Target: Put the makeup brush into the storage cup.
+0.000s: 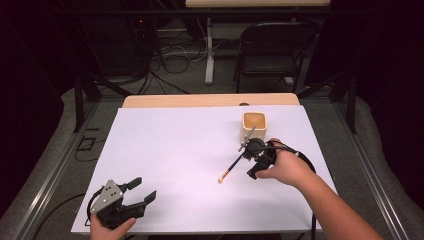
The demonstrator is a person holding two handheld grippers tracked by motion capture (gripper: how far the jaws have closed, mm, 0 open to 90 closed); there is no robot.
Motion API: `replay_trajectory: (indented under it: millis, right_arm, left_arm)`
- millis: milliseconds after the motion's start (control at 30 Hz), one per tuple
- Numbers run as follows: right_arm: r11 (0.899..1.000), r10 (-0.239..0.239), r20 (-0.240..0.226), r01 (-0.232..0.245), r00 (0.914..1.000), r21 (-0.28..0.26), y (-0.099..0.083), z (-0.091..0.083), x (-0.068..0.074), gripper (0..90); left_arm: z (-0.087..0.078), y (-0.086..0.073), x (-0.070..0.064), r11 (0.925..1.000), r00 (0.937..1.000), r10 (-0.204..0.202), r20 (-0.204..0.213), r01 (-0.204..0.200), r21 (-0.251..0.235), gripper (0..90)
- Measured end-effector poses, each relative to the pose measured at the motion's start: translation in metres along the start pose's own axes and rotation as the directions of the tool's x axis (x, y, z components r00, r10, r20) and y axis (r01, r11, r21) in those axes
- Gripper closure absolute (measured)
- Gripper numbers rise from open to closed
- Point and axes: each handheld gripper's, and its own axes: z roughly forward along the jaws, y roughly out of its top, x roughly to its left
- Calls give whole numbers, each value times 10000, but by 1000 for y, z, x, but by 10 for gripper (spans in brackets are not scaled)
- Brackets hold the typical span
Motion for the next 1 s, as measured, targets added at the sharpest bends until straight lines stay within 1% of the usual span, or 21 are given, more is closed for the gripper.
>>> replay_trajectory:
  millis: [67, 100, 133, 167, 267, 300, 367, 433, 567, 1000]
  right_arm:
    - [9999, -100, -5, 100, 9999, 50, 2, 2, 1, 369]
    - [9996, -123, -45, 124, 9999, 255, 3, 2, 1, 369]
    - [9996, -123, -45, 124, 9999, 255, 3, 2, 1, 369]
    - [9998, -150, -21, 150, 9999, 137, 3, 5, 1, 372]
    - [9996, -260, -26, 260, 9997, 142, 5, 6, 1, 373]
    - [9995, -231, -52, 232, 9997, 223, 6, 6, 2, 373]
    - [9997, -223, -64, 223, 9997, 98, 6, 8, 2, 377]
    - [9992, -314, -81, 316, 9995, 231, 7, 9, 2, 378]
    - [9980, -595, -20, 596, 9982, 198, 11, 11, 2, 389]
    - [9924, -1161, -84, 1163, 9932, 390, 24, 15, 5, 409]
  left_arm:
    - [0, 0, 0, 10000, 10000, -12, 2, 12, 1, 312]
    - [0, 0, 0, 10000, 10000, -12, 1, 12, 3, 313]
    - [0, 0, 0, 10000, 10000, -12, 1, 12, 3, 313]
    - [0, 0, 0, 10000, 10000, -59, 1, 59, 2, 313]
    - [0, 0, 0, 10000, 10000, -68, 8, 68, 9, 313]
    - [0, 0, 0, 10000, 10000, -54, 13, 54, 19, 312]
    - [1, 0, 0, 10000, 10000, -44, 17, 44, 20, 313]
    - [1, 0, 0, 10000, 10000, -23, 22, 23, 39, 312]
    - [1, -1, 0, 10000, 10000, -37, 23, 36, 55, 313]
    - [1, -1, 1, 10000, 10000, -58, 57, 58, 60, 312]
